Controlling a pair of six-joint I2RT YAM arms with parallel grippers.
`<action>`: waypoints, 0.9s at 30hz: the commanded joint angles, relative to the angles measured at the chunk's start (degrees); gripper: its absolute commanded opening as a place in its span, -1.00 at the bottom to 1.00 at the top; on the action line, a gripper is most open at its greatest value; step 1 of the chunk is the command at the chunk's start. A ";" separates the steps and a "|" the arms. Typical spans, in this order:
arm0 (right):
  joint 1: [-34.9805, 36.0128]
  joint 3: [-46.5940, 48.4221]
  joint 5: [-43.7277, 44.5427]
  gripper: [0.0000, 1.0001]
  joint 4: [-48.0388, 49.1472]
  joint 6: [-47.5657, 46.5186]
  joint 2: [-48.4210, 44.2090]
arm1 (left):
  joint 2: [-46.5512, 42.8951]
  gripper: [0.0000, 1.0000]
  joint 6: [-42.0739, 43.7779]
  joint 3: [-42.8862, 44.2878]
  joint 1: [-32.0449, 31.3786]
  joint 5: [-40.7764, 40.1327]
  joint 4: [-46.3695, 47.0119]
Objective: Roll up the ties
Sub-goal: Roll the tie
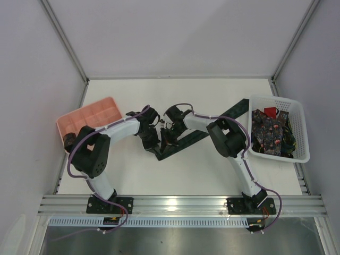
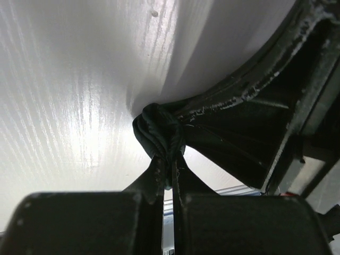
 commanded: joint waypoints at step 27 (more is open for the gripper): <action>-3.51 -6.01 -1.06 -0.96 4.80 4.66 -7.32 | 5.21 -0.99 -2.52 7.42 -1.35 -2.13 -3.27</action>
